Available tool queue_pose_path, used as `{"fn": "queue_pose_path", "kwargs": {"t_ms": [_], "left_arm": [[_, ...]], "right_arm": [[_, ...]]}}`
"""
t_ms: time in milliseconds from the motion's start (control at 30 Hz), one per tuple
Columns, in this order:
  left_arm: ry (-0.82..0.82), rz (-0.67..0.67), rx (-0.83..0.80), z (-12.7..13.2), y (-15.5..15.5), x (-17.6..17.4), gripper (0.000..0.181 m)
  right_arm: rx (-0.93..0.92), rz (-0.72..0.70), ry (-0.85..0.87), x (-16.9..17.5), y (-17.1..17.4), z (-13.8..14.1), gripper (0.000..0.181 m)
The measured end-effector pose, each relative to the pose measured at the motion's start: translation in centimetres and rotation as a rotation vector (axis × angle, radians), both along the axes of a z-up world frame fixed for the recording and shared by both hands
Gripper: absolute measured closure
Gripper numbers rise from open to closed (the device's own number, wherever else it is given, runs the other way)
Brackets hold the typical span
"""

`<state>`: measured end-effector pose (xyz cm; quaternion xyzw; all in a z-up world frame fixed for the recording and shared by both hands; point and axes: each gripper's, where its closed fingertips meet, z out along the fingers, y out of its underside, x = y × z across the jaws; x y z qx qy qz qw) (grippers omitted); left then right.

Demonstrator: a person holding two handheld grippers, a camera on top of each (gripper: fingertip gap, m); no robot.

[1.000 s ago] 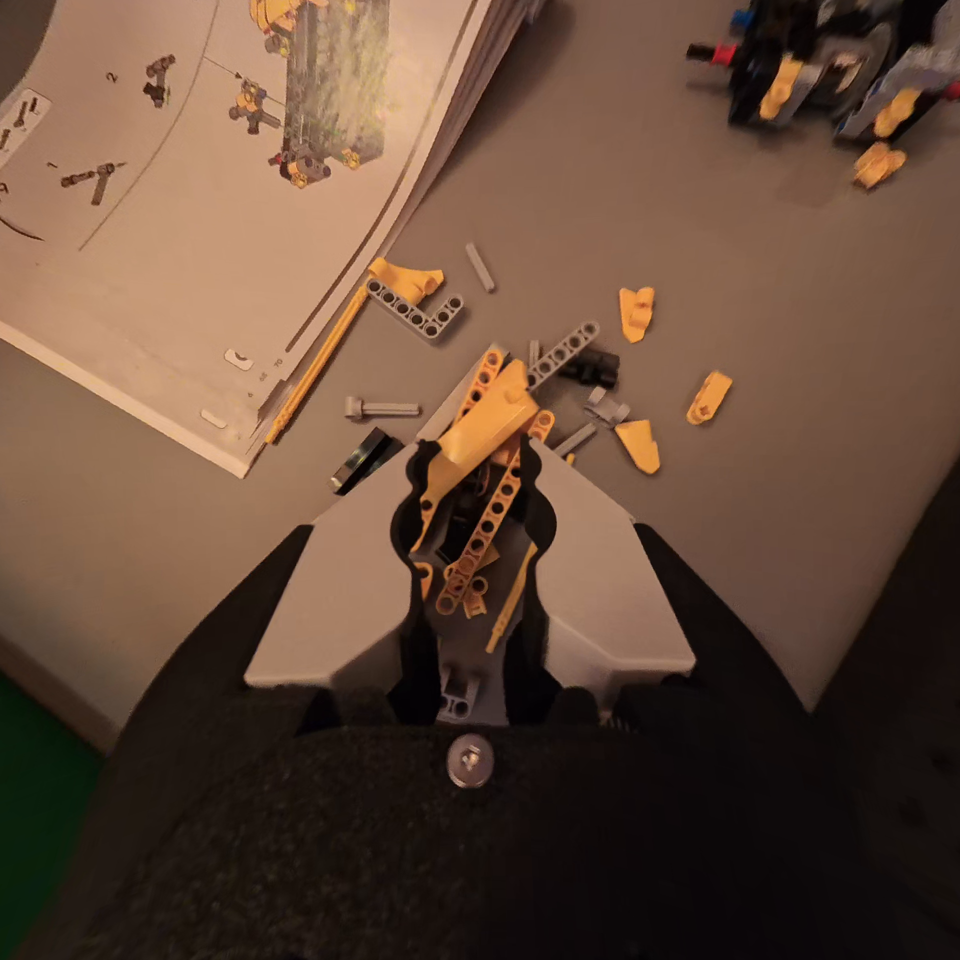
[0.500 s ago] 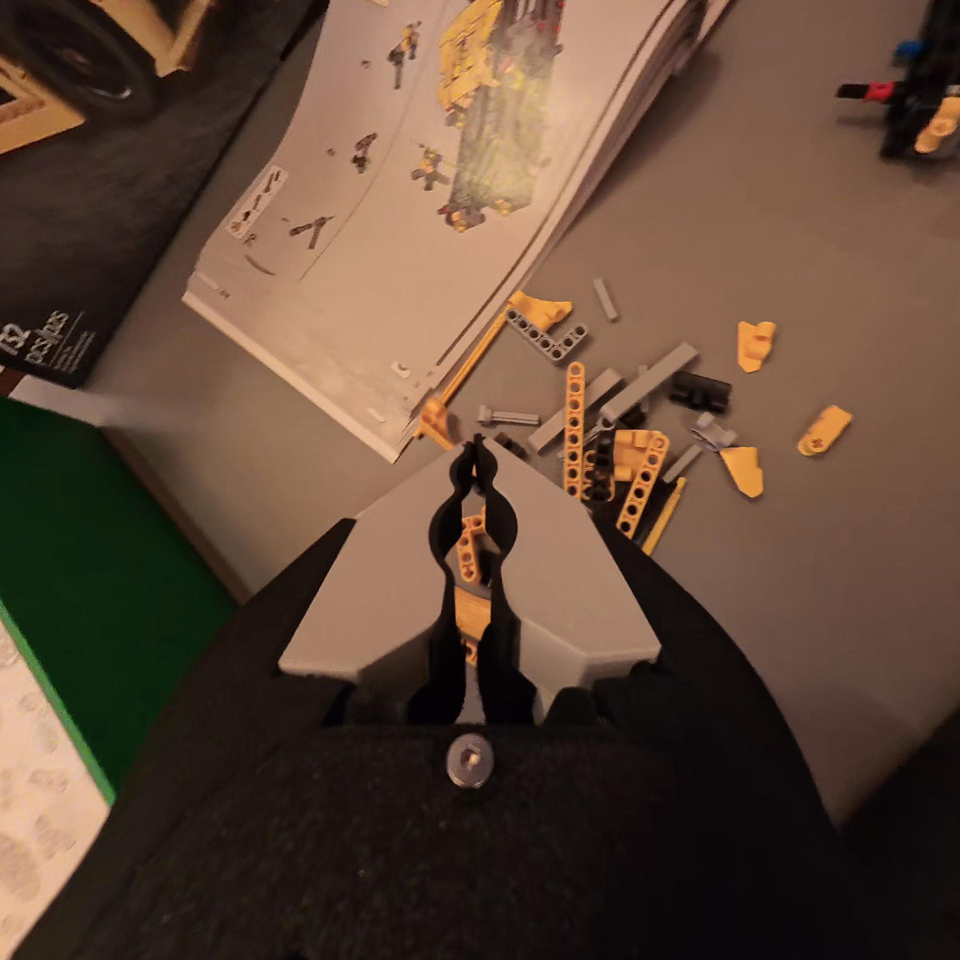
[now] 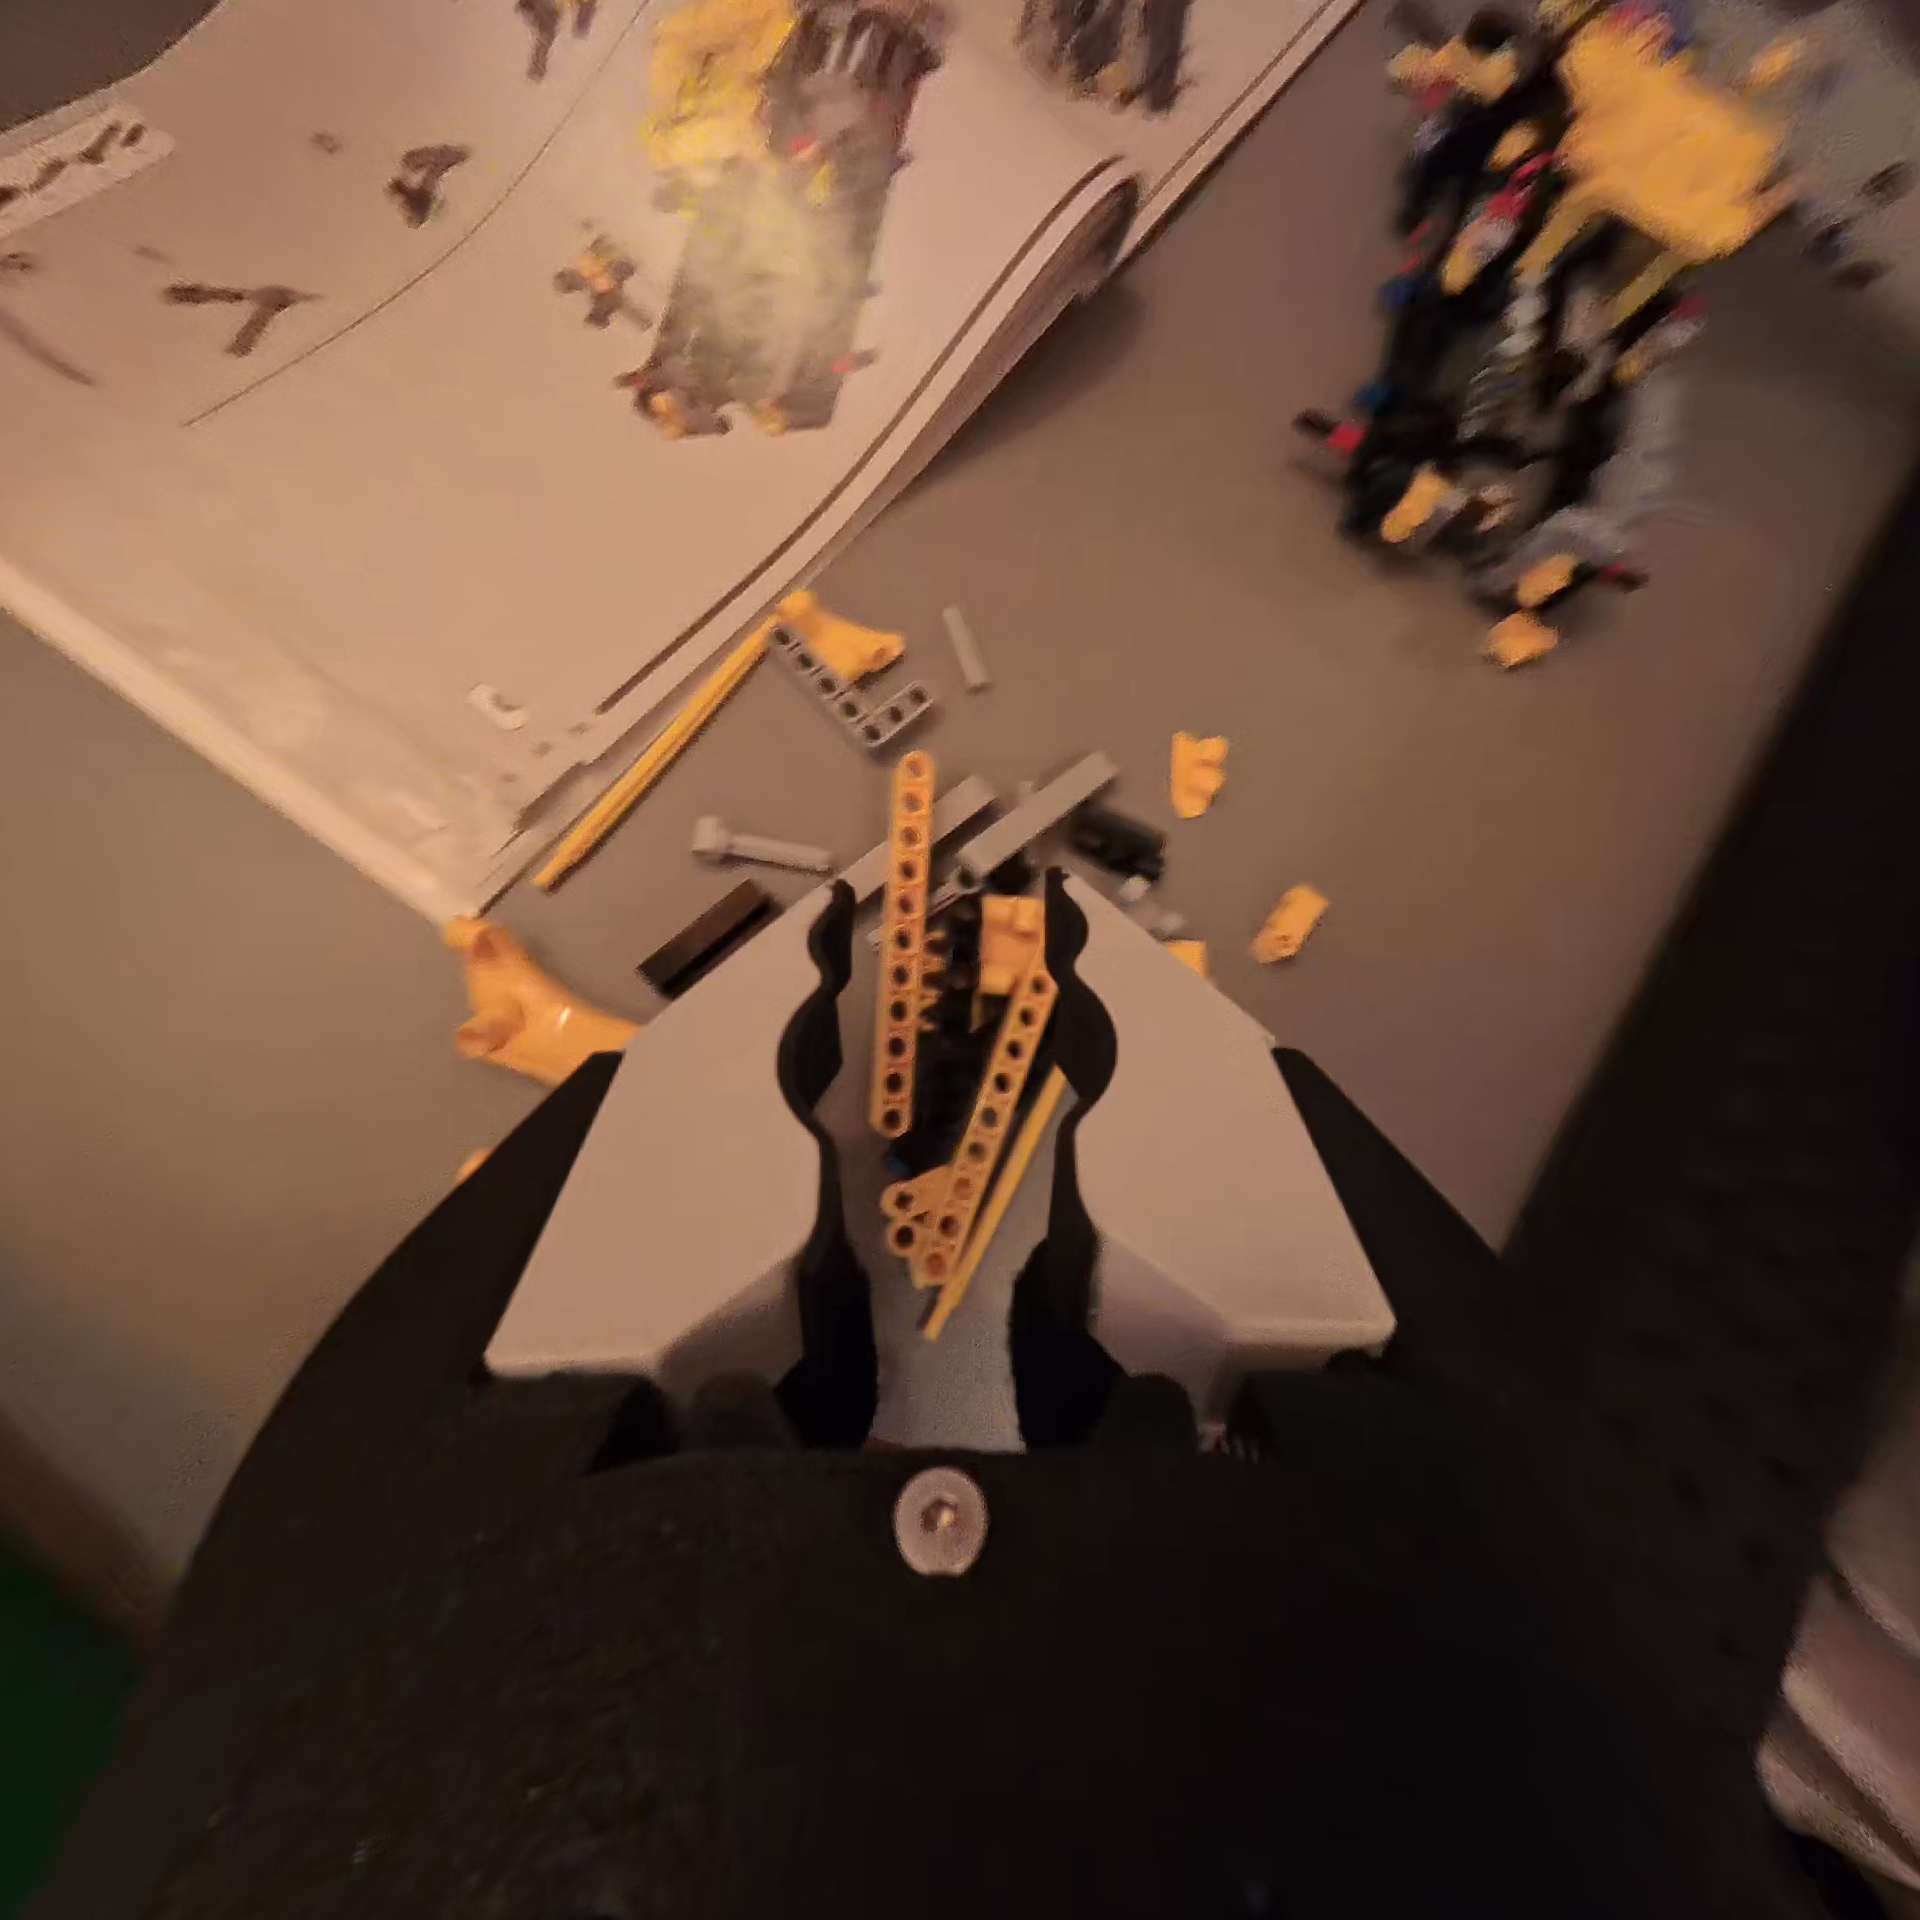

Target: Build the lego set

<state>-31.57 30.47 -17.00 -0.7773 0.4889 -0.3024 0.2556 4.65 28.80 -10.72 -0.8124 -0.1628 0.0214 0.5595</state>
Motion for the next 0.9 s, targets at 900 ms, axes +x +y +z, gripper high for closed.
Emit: {"fn": "queue_pose_path", "kwargs": {"t_ms": [900], "left_arm": [[0.133,-0.088,0.001,-2.4,-2.8,-1.9,0.154]], "right_arm": [[-0.011,0.022,-0.091,-1.0,-0.1,-0.5,0.153]]}}
